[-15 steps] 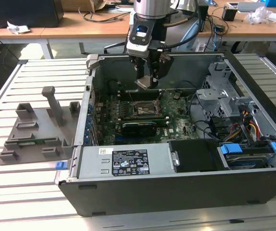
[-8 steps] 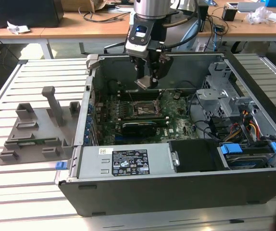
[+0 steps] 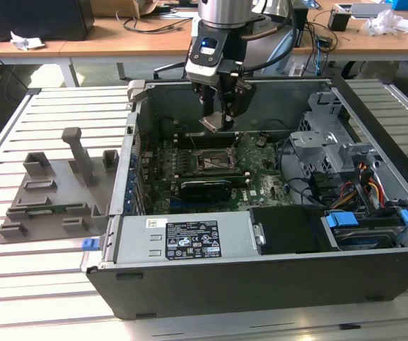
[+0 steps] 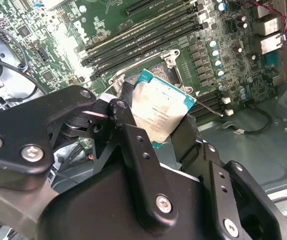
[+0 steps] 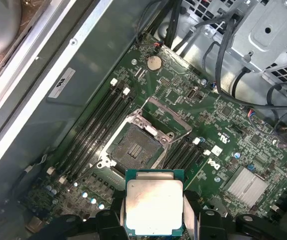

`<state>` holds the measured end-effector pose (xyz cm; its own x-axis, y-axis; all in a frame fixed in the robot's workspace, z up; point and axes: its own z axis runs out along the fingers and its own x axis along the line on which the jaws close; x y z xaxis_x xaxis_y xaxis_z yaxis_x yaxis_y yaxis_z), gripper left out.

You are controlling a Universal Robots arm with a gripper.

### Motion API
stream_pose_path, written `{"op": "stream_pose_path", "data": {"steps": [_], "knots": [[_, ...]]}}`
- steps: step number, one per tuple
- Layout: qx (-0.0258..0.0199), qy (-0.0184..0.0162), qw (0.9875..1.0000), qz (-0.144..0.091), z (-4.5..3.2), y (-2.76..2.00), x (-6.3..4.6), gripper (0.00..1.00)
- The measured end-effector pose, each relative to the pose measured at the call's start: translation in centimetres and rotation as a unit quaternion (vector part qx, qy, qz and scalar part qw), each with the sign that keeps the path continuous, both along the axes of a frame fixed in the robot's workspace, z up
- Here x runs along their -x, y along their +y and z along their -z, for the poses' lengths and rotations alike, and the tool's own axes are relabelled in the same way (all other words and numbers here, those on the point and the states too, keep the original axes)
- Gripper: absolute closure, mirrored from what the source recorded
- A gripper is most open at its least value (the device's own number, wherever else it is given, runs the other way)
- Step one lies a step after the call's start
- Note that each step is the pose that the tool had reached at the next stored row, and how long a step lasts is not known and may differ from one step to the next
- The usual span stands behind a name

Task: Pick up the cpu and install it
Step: 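Place the cpu into insertion slot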

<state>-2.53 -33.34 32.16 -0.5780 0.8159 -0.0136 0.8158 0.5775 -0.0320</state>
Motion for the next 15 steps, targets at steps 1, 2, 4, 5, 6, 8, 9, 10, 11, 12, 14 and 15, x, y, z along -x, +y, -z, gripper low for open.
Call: {"op": "stream_pose_path", "data": {"steps": [1,2,4,5,6,8,9,10,11,12,14,15], "knots": [[0.0,0.0,1.0,0.0,0.0,0.0,-0.01,0.45],[0.0,0.0,1.0,0.0,0.0,0.0,-0.01,0.45],[0.0,0.0,1.0,0.003,0.0,0.0,-0.01,0.45],[0.0,0.0,1.0,0.005,0.0,0.0,-0.01,0.45],[0.0,0.0,1.0,0.009,0.0,0.0,-0.01,0.45],[0.0,0.0,0.9995,0.03,0.0,0.0,-0.01,0.45],[0.0,0.0,0.9992,0.039,0.0,0.0,-0.01,0.45],[0.0,0.0,0.999,0.045,0.0,0.0,-0.01,0.45],[0.0,0.0,0.9986,0.053,0.0,0.0,-0.01,0.45],[0.0,0.0,0.9983,0.058,0.0,0.0,-0.01,0.45],[0.0,0.0,0.9976,0.07,0.0,0.0,-0.01,0.45],[0.0,0.0,0.9973,0.074,0.0,0.0,-0.01,0.45]]}}
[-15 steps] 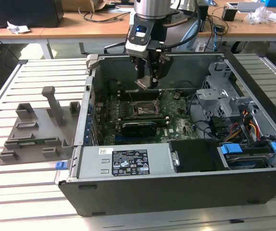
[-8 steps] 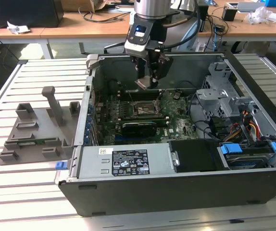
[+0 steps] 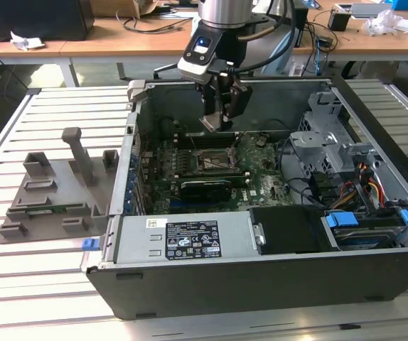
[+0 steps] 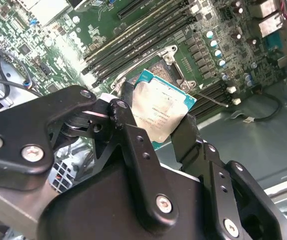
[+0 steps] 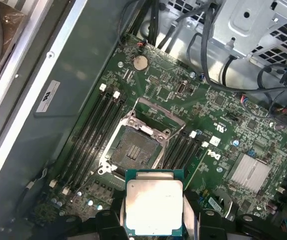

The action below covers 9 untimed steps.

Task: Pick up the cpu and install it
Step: 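Place the cpu into insertion slot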

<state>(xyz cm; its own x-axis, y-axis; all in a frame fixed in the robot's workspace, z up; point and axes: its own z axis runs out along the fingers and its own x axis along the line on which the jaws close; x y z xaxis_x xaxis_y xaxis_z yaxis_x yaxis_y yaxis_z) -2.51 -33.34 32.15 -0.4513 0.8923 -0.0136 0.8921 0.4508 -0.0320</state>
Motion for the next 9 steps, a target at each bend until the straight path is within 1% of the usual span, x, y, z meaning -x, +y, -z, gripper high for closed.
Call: {"op": "stream_pose_path", "data": {"steps": [5,9], "knots": [[0.0,0.0,0.9997,0.023,0.0,0.0,0.0,0.45],[0.0001,0.0,0.999,0.044,0.0,0.0,0.0,0.45]]}}
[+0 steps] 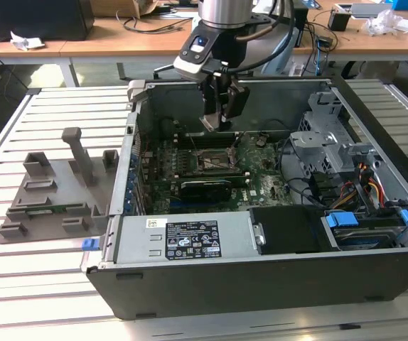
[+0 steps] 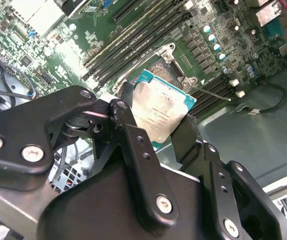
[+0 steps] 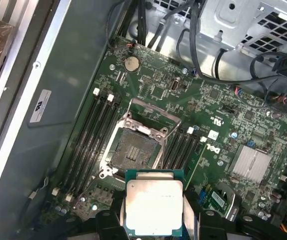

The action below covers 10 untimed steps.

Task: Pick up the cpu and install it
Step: 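Place the cpu into insertion slot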

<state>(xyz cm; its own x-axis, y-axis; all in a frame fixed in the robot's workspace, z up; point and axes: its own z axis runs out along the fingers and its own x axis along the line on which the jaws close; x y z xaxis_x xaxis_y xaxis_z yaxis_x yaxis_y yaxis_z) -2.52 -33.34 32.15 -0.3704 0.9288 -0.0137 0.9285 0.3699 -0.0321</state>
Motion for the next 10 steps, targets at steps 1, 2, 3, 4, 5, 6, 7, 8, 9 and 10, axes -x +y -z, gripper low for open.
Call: {"op": "stream_pose_path", "data": {"steps": [1,2,3,4,5,6,7,8,9,10], "knots": [[0.0,0.0,1.0,0.004,0.0,0.0,0.0,0.45],[0.0,0.0,1.0,0.007,0.0,0.0,0.0,0.45],[0.0001,0.0,0.9999,0.015,0.0,0.0,0.0,0.45],[0.0001,0.0,0.9998,0.019,0.0,0.0,0.0,0.45],[0.0002,0.0,0.9998,0.021,0.0,0.0,0.0,0.45],[0.0002,0.0,0.9996,0.027,0.01,0.0,0.0,0.45],[0.0002,0.0,0.9995,0.032,0.01,0.0,0.0,0.45],[0.0002,0.0,0.9993,0.036,0.01,0.0,0.0,0.45],[0.0002,0.0,0.9992,0.039,0.01,0.0,0.0,0.45],[0.0003,0.0,0.999,0.044,0.01,0.0,0.0,0.45]]}}
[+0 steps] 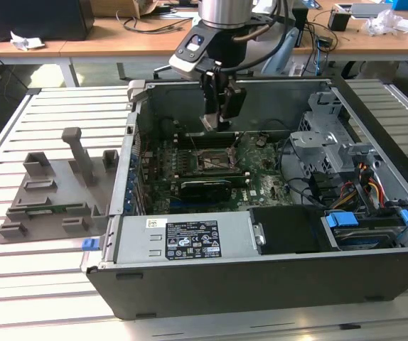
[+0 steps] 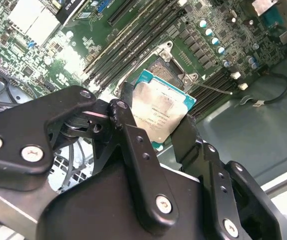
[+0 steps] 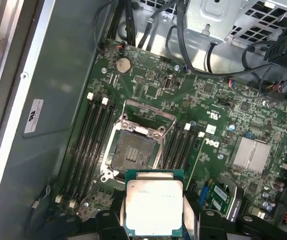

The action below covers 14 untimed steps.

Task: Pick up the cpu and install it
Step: 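Place the cpu into insertion slot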

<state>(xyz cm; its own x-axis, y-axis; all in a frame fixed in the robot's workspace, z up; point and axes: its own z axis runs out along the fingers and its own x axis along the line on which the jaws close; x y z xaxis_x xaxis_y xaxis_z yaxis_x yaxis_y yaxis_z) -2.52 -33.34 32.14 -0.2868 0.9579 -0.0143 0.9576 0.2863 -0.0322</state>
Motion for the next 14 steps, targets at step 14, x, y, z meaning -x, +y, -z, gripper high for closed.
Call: {"op": "stream_pose_path", "data": {"steps": [14], "knots": [[0.0053,0.0001,0.9947,0.103,0.05,0.0,0.0,0.45]]}}
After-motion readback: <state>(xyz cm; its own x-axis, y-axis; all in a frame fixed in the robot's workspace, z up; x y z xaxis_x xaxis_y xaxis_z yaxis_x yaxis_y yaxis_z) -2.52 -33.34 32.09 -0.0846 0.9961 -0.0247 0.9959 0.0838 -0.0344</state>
